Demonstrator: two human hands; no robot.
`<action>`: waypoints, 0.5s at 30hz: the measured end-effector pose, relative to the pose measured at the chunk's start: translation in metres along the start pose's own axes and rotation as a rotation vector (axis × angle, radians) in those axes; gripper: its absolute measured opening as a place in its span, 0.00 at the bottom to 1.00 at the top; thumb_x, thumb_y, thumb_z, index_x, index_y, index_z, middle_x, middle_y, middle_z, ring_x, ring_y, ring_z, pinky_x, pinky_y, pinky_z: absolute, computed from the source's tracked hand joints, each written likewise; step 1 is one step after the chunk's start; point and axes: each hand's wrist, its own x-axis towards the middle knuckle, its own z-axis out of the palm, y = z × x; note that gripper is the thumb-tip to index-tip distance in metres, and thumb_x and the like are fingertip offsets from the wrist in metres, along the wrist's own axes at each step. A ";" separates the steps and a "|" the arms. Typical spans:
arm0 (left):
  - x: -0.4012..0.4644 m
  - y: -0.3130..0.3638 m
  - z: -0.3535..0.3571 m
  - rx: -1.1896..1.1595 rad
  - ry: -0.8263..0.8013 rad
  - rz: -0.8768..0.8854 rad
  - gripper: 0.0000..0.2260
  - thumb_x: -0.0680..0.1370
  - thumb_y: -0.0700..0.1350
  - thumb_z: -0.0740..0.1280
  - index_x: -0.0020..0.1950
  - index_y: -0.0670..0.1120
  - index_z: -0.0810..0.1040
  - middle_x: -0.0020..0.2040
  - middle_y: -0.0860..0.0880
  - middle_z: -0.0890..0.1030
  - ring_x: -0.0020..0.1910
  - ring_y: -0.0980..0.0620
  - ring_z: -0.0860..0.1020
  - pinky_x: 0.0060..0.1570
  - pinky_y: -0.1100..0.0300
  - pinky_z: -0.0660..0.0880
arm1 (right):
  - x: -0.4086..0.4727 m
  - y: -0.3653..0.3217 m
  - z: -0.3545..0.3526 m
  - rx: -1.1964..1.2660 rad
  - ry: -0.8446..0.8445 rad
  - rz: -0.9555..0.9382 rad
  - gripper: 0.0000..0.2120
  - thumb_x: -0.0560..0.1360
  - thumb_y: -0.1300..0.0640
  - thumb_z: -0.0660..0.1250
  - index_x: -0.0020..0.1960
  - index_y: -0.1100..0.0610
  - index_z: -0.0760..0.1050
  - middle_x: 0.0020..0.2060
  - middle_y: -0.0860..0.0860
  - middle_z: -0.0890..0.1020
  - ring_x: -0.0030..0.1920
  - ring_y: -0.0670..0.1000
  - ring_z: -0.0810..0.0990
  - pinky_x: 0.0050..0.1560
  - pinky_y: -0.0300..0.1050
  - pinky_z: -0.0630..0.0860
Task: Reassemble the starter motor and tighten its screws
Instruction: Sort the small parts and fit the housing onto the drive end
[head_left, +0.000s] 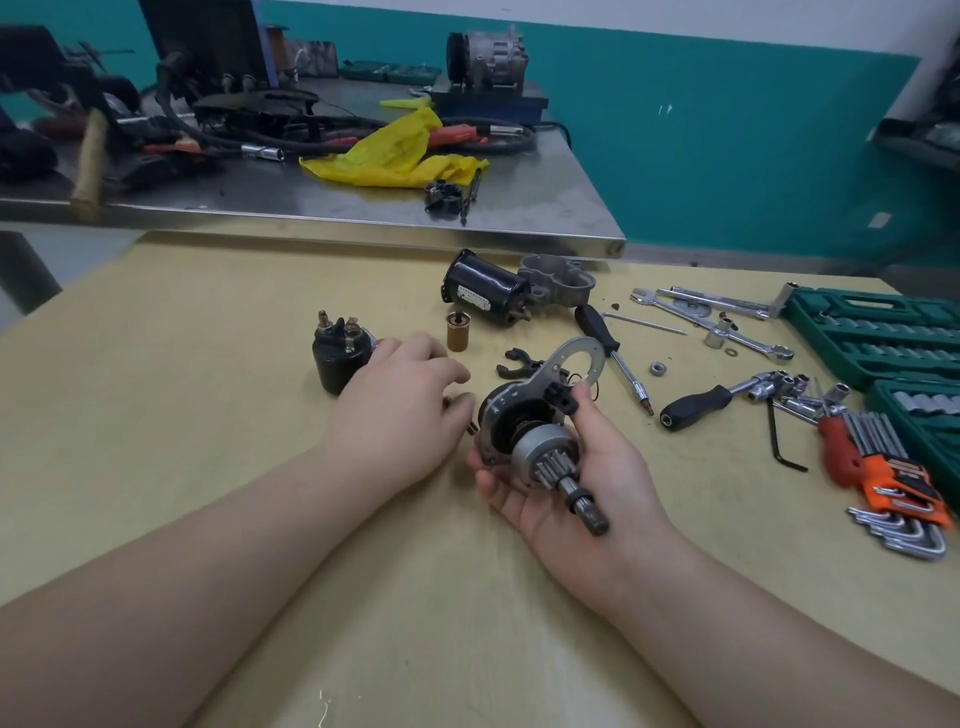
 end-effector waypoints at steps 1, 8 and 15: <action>0.005 0.003 -0.001 0.022 -0.018 -0.007 0.15 0.83 0.57 0.66 0.66 0.54 0.84 0.64 0.55 0.77 0.66 0.47 0.71 0.65 0.51 0.73 | 0.000 0.000 0.000 -0.001 0.002 0.001 0.30 0.82 0.35 0.63 0.64 0.61 0.81 0.56 0.66 0.87 0.45 0.64 0.86 0.41 0.51 0.84; 0.018 0.028 -0.018 -0.564 -0.012 -0.149 0.10 0.82 0.60 0.68 0.46 0.61 0.86 0.52 0.58 0.84 0.52 0.63 0.80 0.54 0.57 0.75 | 0.006 0.000 -0.004 0.004 -0.002 -0.018 0.28 0.80 0.36 0.66 0.61 0.60 0.85 0.55 0.64 0.88 0.49 0.65 0.85 0.39 0.51 0.84; 0.007 0.047 -0.024 -0.881 -0.123 -0.262 0.20 0.80 0.69 0.63 0.49 0.59 0.89 0.47 0.58 0.89 0.48 0.60 0.86 0.50 0.52 0.79 | 0.008 0.005 -0.004 -0.026 -0.082 -0.072 0.22 0.71 0.36 0.70 0.47 0.54 0.90 0.54 0.60 0.89 0.46 0.57 0.90 0.41 0.51 0.85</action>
